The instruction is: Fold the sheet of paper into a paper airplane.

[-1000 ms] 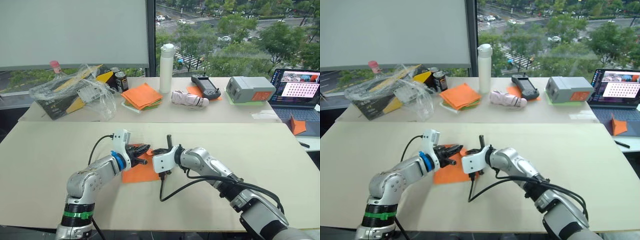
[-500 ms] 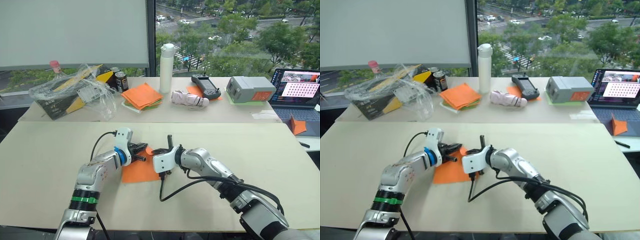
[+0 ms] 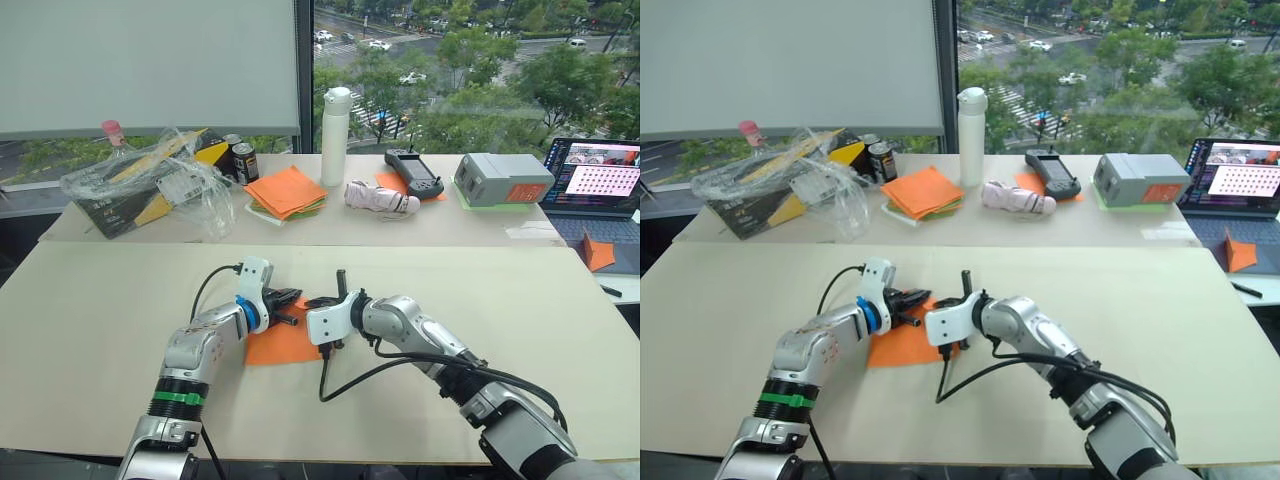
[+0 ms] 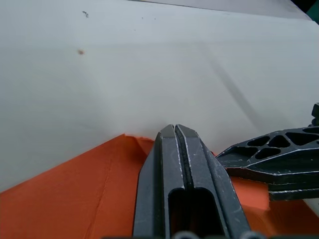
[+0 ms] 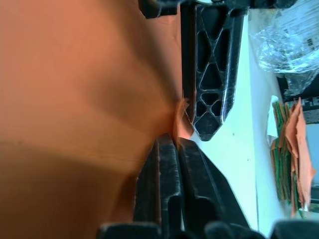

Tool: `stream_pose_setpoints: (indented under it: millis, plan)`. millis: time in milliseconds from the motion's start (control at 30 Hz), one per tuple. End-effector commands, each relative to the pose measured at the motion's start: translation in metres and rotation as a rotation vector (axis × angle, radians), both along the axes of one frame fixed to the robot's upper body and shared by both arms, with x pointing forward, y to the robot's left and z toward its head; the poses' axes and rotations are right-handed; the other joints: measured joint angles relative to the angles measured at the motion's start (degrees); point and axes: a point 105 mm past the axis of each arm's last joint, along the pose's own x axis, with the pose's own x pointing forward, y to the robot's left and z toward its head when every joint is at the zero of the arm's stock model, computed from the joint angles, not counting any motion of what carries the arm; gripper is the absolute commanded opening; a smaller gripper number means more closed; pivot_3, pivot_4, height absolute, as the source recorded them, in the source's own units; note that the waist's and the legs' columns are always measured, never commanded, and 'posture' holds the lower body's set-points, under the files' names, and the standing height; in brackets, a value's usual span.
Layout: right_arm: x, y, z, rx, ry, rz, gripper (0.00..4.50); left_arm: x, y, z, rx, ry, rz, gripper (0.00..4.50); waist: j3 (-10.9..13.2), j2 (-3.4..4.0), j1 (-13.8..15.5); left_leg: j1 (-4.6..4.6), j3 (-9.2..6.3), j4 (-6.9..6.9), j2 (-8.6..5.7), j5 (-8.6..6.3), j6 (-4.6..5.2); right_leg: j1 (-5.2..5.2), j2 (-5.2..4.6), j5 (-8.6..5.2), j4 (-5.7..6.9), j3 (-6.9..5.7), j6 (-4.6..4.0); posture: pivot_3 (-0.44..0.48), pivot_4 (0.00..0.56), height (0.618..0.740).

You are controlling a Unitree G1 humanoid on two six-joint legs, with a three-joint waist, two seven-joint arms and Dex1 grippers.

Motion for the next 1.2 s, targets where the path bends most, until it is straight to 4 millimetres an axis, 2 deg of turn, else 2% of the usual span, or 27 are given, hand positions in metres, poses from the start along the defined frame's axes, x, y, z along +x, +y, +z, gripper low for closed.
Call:
stream_pose_setpoints:
  millis: [33,167,300,433,600,733,900,1200]
  plan:
    - [-0.005,0.002,-0.001,0.014,0.028,0.011,1.66,0.004,-0.005,0.010,-0.001,-0.037,-0.017,0.00,0.00,0.00,0.01,0.01,0.00,0.00,0.00,0.00,0.00,0.00,0.00,0.00,0.00,0.00,0.00,0.000,0.150,0.740]
    - [-0.011,0.006,0.004,0.071,0.070,0.032,2.96,0.005,-0.006,0.011,-0.003,-0.039,-0.020,0.00,0.00,0.00,-0.02,0.00,0.00,0.00,0.00,0.00,0.00,0.00,0.00,0.00,0.01,0.00,0.00,0.000,0.150,0.740]
    - [-0.019,0.007,0.010,0.175,0.176,0.040,2.96,0.005,-0.008,0.011,-0.004,-0.039,-0.026,0.00,0.00,0.00,-0.03,0.00,0.00,0.00,0.00,0.00,0.00,0.00,0.00,0.00,0.01,-0.01,0.00,0.000,0.150,0.740]
    - [-0.025,0.000,0.017,0.279,0.330,0.027,2.96,0.004,-0.008,0.011,-0.004,-0.038,-0.027,0.00,0.00,0.00,0.02,-0.04,-0.01,0.04,0.00,-0.01,0.02,0.00,0.00,0.00,0.01,-0.02,0.00,0.000,0.150,0.740]
    - [-0.016,-0.020,0.020,0.336,0.396,-0.066,2.96,0.003,-0.006,0.010,-0.003,-0.035,-0.024,0.00,0.00,0.00,0.07,-0.05,-0.02,0.06,0.00,-0.03,0.04,0.00,0.00,0.00,0.01,-0.03,0.00,0.000,0.150,0.740]
    - [-0.005,-0.031,0.023,0.432,0.453,-0.164,1.79,0.002,-0.005,0.009,-0.004,-0.030,-0.023,0.00,0.00,-0.01,0.15,-0.06,-0.02,0.06,0.00,-0.06,0.10,0.00,0.00,0.00,0.01,-0.03,0.00,0.000,0.150,0.740]
    - [-0.003,-0.028,0.021,0.534,0.572,-0.229,0.03,0.001,-0.007,0.007,0.000,-0.026,-0.029,0.00,0.00,0.00,0.05,-0.05,-0.03,0.06,0.00,-0.05,0.09,-0.01,0.00,0.00,0.05,-0.03,0.00,0.000,0.150,0.740]
    - [-0.003,-0.015,0.013,0.556,0.629,-0.263,0.01,0.000,-0.011,0.008,-0.004,-0.026,-0.037,0.00,0.00,0.00,0.04,-0.05,-0.03,0.07,0.00,-0.05,0.09,-0.02,0.00,0.00,0.06,-0.03,0.00,0.000,0.150,0.740]
